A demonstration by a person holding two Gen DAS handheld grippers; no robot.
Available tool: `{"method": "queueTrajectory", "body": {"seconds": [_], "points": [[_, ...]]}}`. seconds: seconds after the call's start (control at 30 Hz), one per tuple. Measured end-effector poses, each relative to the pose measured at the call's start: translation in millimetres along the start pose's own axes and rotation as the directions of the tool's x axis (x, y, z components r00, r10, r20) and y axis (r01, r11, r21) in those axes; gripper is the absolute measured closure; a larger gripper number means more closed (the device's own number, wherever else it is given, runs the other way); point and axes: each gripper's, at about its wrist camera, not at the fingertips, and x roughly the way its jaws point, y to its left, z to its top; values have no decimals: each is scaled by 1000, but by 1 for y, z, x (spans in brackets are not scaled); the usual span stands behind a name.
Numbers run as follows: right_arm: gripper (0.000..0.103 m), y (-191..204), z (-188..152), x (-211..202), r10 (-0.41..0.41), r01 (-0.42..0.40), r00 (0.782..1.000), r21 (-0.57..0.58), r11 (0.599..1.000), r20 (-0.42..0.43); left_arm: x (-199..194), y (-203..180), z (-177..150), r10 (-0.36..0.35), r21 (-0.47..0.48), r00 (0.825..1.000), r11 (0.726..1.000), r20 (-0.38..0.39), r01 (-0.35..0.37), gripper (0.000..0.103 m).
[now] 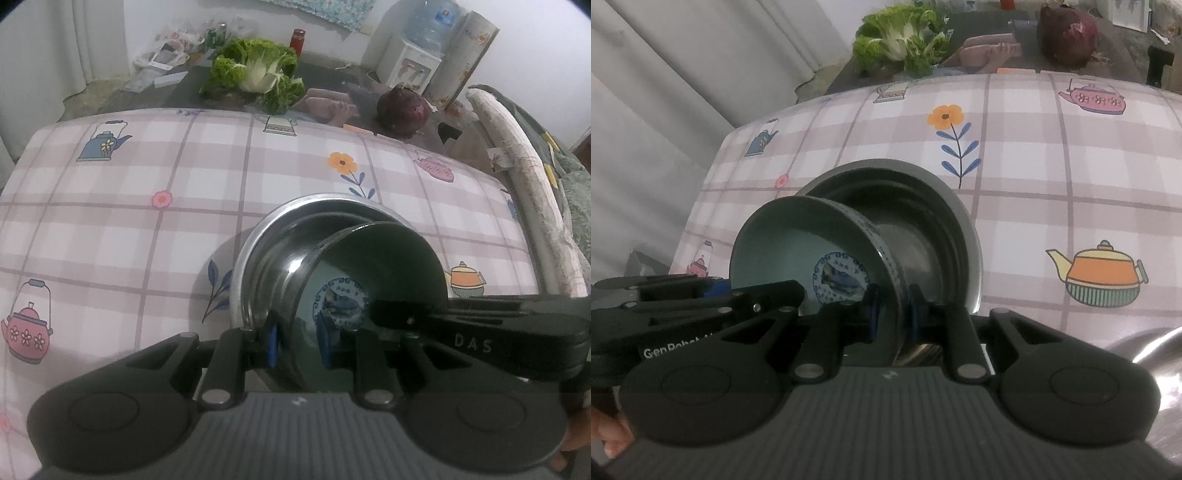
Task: Organize plates and bowls
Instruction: 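Lower the green bowl into the large steel bowl with both tools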
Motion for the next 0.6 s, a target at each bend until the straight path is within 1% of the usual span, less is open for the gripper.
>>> {"method": "queueTrajectory", "body": {"seconds": [0.6], "points": [[86, 1, 4, 5, -17, 17, 1000, -11, 1000, 5, 7, 3, 0, 4, -9, 1000, 1000, -13, -4, 79]]}}
